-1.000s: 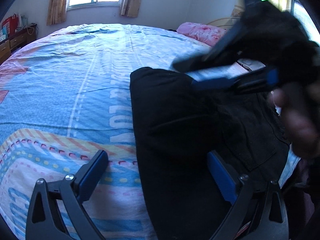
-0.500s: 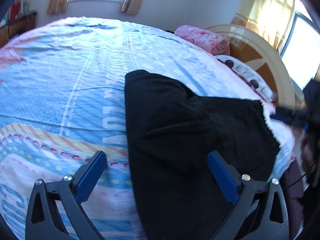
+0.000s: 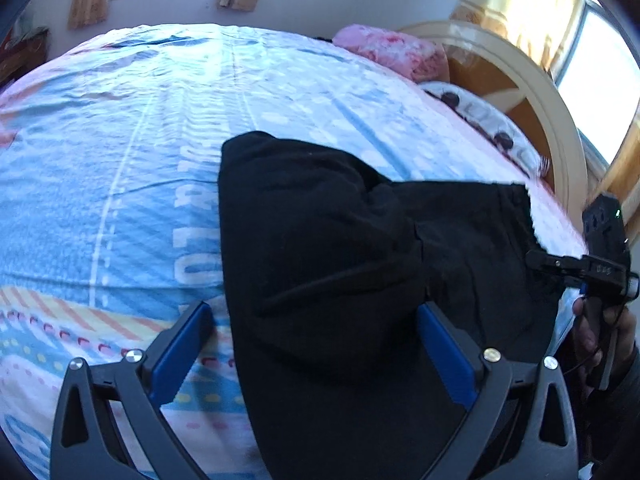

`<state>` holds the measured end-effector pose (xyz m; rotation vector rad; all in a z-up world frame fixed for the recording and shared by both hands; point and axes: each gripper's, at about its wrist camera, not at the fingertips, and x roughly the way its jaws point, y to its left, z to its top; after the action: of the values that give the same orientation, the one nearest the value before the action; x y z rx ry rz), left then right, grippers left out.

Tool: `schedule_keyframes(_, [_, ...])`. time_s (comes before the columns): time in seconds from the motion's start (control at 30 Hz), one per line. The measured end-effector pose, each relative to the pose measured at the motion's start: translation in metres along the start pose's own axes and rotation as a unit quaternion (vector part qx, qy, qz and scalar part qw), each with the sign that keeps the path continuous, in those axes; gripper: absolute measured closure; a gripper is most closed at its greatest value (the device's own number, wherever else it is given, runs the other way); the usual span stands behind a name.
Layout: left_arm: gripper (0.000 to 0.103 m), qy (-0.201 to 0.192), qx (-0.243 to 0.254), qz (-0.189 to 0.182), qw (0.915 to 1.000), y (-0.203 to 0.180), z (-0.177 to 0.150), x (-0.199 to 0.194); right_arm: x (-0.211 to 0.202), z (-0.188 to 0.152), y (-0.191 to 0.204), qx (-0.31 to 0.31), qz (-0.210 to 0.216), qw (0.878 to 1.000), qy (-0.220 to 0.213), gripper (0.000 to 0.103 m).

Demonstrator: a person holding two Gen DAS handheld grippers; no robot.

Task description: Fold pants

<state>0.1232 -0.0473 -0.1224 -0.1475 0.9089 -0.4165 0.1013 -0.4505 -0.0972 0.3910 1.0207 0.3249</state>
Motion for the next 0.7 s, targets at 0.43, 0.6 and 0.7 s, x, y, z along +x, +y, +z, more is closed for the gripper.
schedule_keyframes(0.43, [0.086, -0.007, 0.017, -0.030, 0.9994, -0.009, 0.004, -0.007, -0.007, -0.015, 0.021, -0.043, 0.014, 0.999, -0.020, 0.079])
schedule_keyframes(0.6, [0.095, -0.057, 0.003, -0.044, 0.9974, -0.003, 0.006, -0.045, -0.031, -0.006, 0.065, -0.108, 0.007, 0.993, -0.053, 0.083])
schedule_keyframes(0.7, [0.096, -0.084, 0.001, -0.044, 0.9955, 0.009, 0.010, -0.073, -0.034, 0.013, 0.099, -0.147, 0.013, 0.988, -0.049, 0.084])
